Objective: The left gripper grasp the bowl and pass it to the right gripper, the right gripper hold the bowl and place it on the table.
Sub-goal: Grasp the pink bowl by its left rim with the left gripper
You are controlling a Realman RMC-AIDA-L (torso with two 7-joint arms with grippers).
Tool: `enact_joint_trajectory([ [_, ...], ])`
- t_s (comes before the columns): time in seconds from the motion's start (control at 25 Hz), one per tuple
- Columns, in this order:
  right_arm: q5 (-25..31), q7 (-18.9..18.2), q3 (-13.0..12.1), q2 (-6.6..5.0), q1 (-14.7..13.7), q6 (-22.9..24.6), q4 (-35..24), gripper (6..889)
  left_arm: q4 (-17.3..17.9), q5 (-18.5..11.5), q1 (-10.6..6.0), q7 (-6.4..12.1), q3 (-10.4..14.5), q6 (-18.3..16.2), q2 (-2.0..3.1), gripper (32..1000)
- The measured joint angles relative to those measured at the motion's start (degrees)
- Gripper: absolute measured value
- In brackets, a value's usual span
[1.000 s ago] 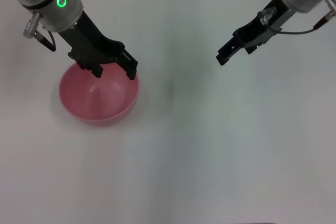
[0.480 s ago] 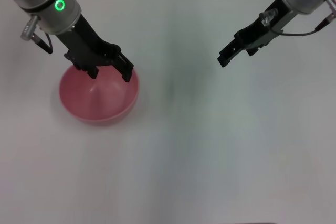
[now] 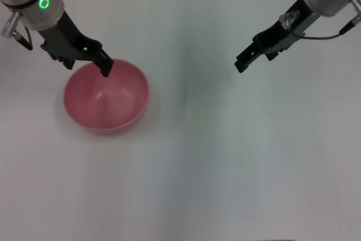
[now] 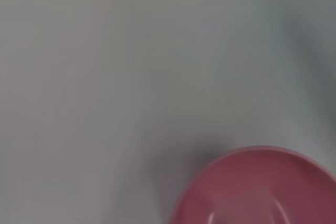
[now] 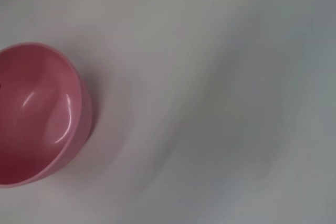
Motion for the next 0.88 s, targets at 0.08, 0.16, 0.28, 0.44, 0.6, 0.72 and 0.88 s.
enact_joint_trajectory([
  [0.08, 0.0, -0.03, 0.0, 0.0, -0.03, -0.04, 0.0, 877, 0.0, 1.08, 0.26, 0.13, -0.04, 0.64, 0.03, 861],
  [0.16, 0.0, -0.04, 0.0, 0.0, -0.03, -0.05, 0.0, 877, 0.0, 1.83, 0.58, 0.27, -0.04, 1.24, 0.06, 861],
  [0.28, 0.0, -0.05, 0.0, -0.02, -0.03, -0.12, 0.0, 877, -0.27, 3.38, 1.18, 0.47, -0.06, 2.28, 0.12, 861],
  [0.44, 0.0, -0.09, 0.0, -0.09, -0.04, -0.23, 0.0, 876, -0.41, 4.04, 2.15, 0.5, -0.13, 3.14, 0.38, 861],
  [0.6, 0.0, -0.14, 0.0, -0.09, -0.04, -0.26, 0.0, 876, -0.95, 4.23, 2.8, 0.66, -0.13, 3.65, 0.46, 861],
  [0.72, 0.04, -0.16, 0.0, -0.05, -0.11, -0.28, 0.0, 876, -2.81, 4.5, 2.89, 0.71, -0.12, 4.89, 0.47, 861],
  [0.88, 0.06, -0.17, 0.0, -0.1, -0.38, -0.36, 0.0, 875, -3.78, 4.59, 3.29, 0.8, -0.11, 6.18, 0.47, 861],
])
